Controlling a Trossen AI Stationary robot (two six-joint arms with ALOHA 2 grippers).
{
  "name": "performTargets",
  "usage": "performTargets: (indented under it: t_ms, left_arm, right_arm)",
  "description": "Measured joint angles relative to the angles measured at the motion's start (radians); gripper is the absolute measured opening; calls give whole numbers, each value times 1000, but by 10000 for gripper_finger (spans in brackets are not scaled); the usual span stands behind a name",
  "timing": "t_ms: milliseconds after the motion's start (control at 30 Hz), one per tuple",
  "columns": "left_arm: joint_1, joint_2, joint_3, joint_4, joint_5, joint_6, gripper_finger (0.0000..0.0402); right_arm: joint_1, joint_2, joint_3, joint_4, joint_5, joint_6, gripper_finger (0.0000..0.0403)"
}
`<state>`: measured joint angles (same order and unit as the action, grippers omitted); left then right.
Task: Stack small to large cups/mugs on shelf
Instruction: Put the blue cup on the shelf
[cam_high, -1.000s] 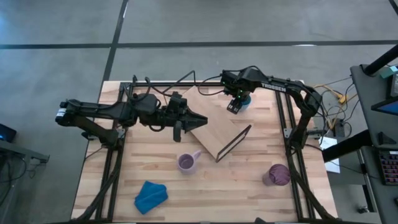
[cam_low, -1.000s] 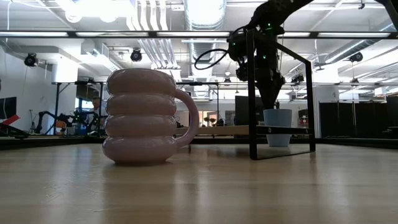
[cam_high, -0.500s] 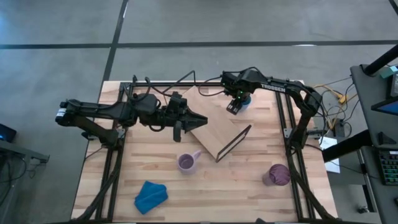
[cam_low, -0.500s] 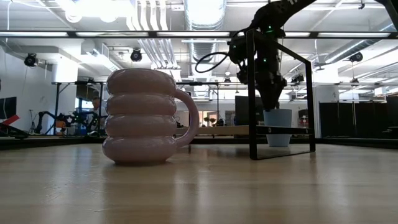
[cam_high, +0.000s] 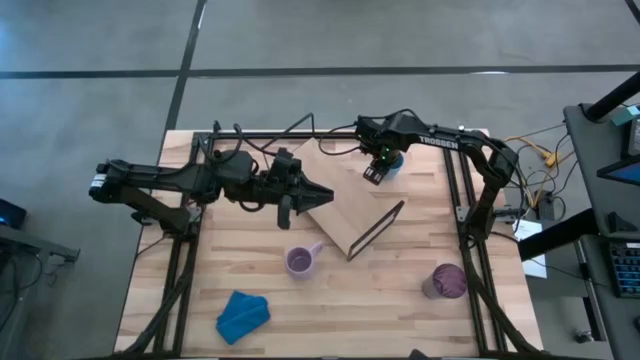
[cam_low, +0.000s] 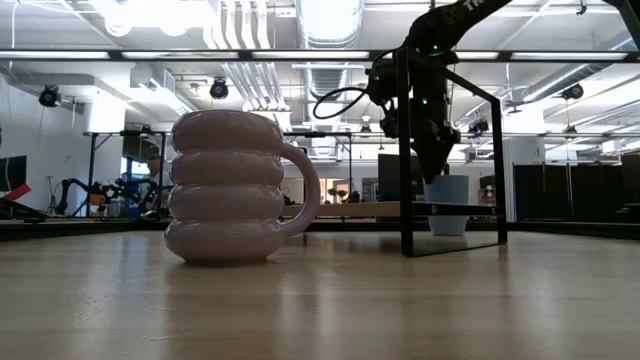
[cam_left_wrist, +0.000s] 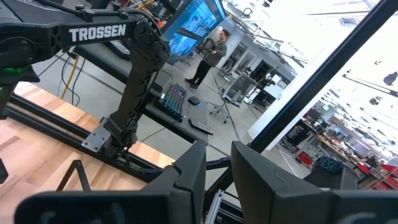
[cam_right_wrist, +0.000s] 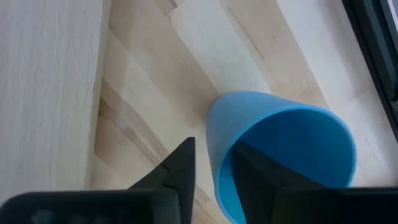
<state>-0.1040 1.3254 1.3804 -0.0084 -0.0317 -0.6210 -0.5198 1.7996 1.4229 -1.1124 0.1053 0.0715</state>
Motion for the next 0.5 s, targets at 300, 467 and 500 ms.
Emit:
performTargets:
  t_ms: [300, 467, 500]
  left_arm:
    - [0, 0, 0, 0, 4, 0, 62]
    - [0, 0, 0, 0, 13, -1, 62]
    - [0, 0, 0, 0, 14, -1, 62]
  right_arm:
    - [0, -3, 0, 9, 2, -34, 12]
    - [0, -13, 32, 18, 1, -95, 10]
    - [0, -14, 51, 21, 1, -98, 10]
